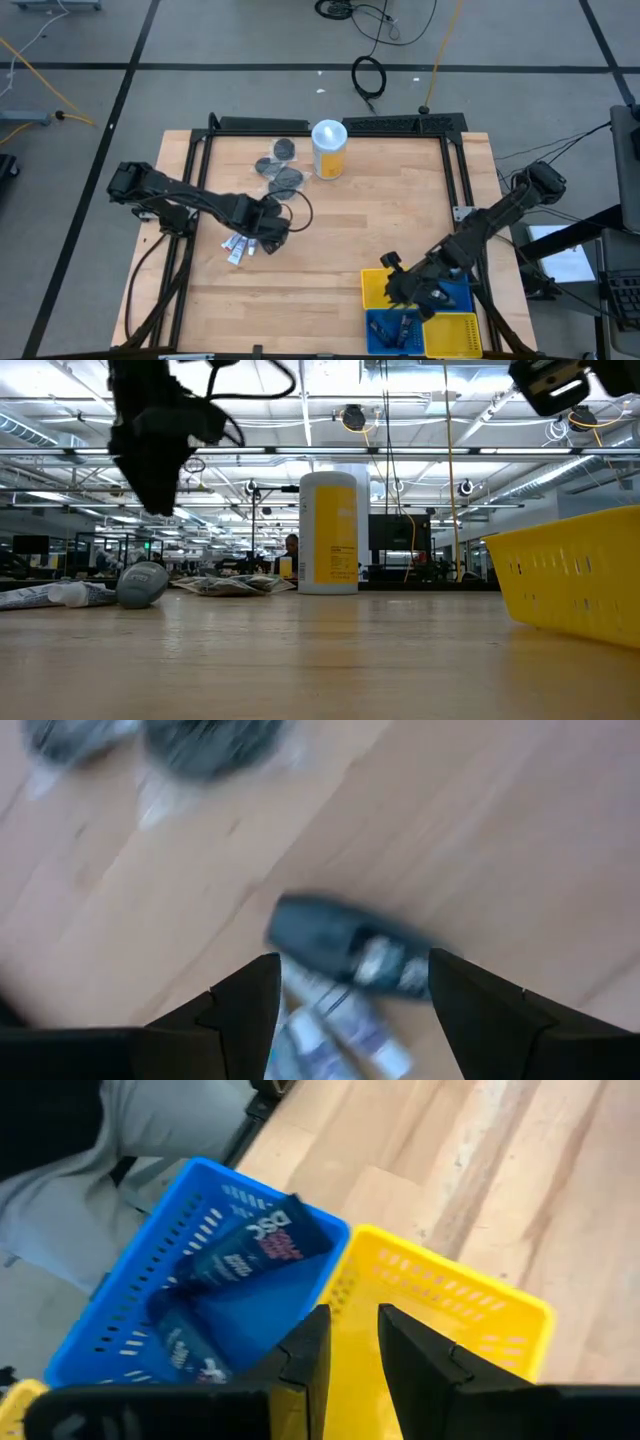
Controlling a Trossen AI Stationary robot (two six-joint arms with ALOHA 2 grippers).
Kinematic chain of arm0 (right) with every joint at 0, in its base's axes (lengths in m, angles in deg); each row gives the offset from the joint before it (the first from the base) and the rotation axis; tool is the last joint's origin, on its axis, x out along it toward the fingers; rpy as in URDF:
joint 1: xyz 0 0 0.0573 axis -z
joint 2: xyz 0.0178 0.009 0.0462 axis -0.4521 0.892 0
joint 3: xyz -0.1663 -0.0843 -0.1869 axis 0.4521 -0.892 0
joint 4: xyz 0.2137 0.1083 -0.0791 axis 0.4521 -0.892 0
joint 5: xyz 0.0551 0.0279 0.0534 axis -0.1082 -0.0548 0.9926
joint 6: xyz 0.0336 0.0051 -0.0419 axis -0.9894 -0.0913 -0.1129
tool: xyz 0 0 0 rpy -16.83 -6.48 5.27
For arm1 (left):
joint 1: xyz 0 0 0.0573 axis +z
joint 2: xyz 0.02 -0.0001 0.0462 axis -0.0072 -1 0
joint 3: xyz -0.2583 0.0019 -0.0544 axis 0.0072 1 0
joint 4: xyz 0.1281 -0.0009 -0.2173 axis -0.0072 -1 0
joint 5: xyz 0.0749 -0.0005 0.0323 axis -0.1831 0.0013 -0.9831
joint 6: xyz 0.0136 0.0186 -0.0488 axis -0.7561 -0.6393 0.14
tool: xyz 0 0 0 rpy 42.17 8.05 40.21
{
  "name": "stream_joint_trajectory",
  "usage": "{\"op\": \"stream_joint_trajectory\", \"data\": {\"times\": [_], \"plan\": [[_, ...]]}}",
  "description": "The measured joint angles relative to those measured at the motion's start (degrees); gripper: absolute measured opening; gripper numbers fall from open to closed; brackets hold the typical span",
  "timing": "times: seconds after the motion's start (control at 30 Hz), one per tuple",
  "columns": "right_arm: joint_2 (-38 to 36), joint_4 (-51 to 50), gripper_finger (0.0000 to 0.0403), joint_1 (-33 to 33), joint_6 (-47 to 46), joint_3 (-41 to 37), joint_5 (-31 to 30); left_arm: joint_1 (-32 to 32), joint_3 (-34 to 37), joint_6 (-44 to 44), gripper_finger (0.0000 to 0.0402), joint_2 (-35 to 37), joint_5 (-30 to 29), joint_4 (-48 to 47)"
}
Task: Pick & Place Travel size toiletries
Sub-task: Put the left toothpaste into the top yellow basket
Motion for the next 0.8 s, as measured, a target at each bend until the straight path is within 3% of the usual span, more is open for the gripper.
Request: {"op": "stream_joint_trajectory", "data": {"times": [0.4, 0.63, 0.8], "plan": [[0.0, -0.99, 0.0078, 5.11, 5.95, 0.0, 0.02, -1.9, 8.5, 7.02, 0.0248, 0.0, 3.26, -3.68], [0.0, -0.99, 0.0078, 6.43, 6.15, 0.0, 0.02, 0.0, 12.78, 5.9, 0.0247, 0.0, 4.39, -3.24], [0.0, -0.99, 0.0079, 6.49, 6.53, 0.0, 0.02, 2.73, 17.29, 1.96, 0.0228, 0.0, 5.8, 3.81]]}}
